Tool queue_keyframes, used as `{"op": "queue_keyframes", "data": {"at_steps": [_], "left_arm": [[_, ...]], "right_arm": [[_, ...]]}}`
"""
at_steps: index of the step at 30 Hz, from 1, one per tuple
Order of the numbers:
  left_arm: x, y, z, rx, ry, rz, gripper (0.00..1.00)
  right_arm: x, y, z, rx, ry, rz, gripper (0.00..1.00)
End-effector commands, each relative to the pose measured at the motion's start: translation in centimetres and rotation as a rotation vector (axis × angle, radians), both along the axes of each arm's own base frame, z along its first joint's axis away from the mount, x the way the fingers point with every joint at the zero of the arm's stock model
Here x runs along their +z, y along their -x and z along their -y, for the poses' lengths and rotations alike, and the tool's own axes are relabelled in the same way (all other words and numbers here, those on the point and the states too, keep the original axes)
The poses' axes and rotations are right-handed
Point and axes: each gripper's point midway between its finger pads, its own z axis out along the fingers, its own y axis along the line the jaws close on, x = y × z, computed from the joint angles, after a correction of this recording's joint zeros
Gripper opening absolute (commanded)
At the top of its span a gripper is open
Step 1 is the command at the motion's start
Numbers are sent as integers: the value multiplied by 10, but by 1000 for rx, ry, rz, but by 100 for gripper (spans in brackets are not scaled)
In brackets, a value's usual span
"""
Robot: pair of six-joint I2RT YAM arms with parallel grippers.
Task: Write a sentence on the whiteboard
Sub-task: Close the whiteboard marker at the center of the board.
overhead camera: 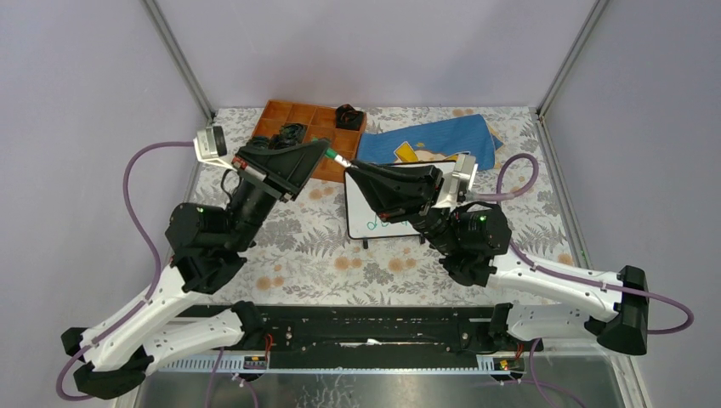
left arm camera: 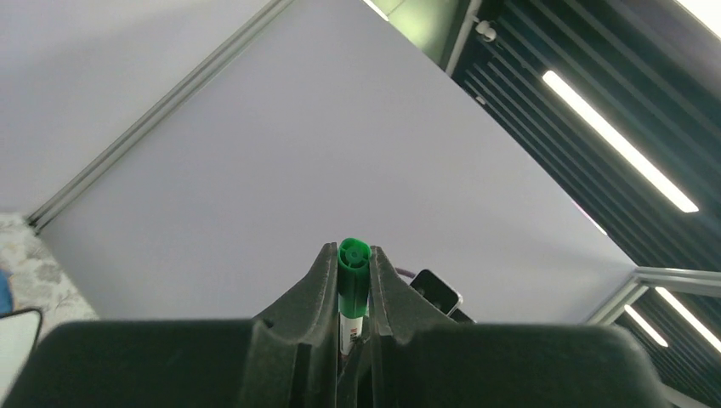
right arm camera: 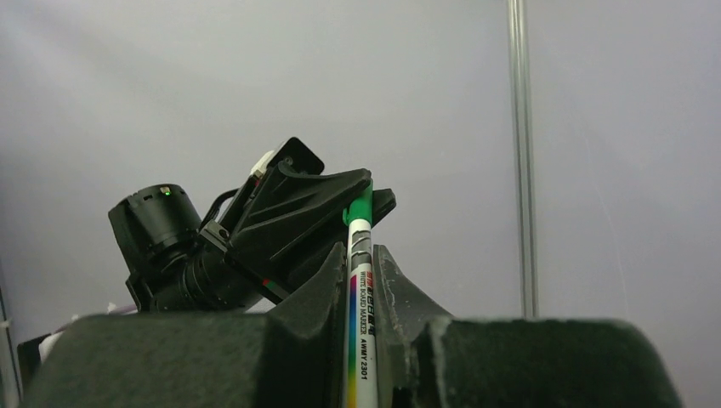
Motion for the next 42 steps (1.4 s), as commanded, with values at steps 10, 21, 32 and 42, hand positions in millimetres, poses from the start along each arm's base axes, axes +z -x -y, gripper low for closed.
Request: {"op": "queue_keyframes", "data": {"at_steps": [10,21,32,42], "left_arm": [[-25,-2,-17,63,11,-75,0],[-23,-8,-18,88,29,-86,0],[-33,-15,-24,125,46,-128,0],[-27,-9,-41,204,-53,-71,0]], "right_arm": [[-56,-3,-15,78,164,-166,2],[-65,-4,-8,79,171,-223,22],[-78,-4,-4,88,184,-273,35],[-87,26,19,134,448,-282,63]]}}
